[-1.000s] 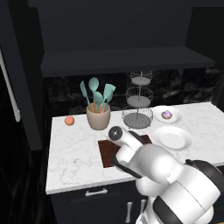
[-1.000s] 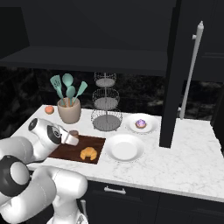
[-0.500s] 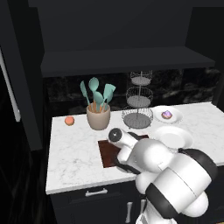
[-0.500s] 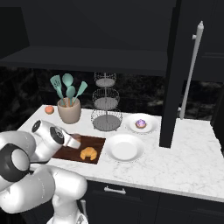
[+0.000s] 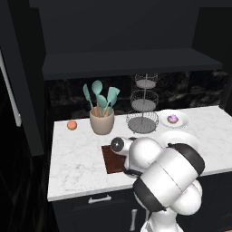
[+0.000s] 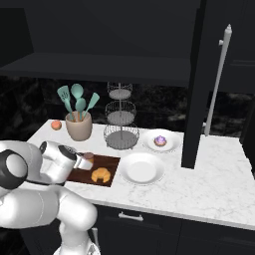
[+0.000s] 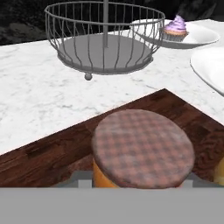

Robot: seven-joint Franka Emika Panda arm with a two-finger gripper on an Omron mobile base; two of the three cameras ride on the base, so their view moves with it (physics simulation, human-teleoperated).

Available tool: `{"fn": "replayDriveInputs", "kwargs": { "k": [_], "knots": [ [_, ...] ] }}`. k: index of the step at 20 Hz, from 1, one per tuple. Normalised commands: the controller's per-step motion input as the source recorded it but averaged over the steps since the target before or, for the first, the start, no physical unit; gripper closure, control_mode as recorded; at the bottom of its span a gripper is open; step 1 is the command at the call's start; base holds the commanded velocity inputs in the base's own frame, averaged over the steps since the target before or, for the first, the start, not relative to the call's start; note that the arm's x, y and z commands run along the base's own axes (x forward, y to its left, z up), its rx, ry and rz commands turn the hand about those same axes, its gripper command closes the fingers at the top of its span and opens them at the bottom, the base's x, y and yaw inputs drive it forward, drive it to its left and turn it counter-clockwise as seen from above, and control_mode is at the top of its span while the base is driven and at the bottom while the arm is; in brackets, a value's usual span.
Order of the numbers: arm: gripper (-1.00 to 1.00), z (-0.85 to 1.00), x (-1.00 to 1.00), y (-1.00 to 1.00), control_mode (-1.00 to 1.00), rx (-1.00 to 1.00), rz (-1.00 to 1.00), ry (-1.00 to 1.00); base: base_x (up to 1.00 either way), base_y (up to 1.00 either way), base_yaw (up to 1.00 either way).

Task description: From the different types of pastries on the counter, select a croissant and place it on the cutting board. Then retrieve a jar of jam from the cabinet and place it alongside the croissant on the cutting board.

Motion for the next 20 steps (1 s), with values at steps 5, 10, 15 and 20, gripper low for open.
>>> {"fn": "replayDriveInputs", "kwargs": {
  "k": [5,10,15,20],
  "knots": [
    [1.00,-0.52,-0.09,-0.17,-1.00,0.00,0.00,-0.08,0.00,0.00,0.00],
    [-1.00,-0.50,-0.20,-0.23,-1.00,0.00,0.00,-0.09,0.00,0.00,0.00],
    [-1.00,-0.64,-0.30,-0.28,-1.00,0.00,0.00,-0.04,0.00,0.00,0.00],
    [-1.00,-0.57,-0.29,-0.19,-1.00,0.00,0.00,-0.07,0.00,0.00,0.00]
  ]
}}
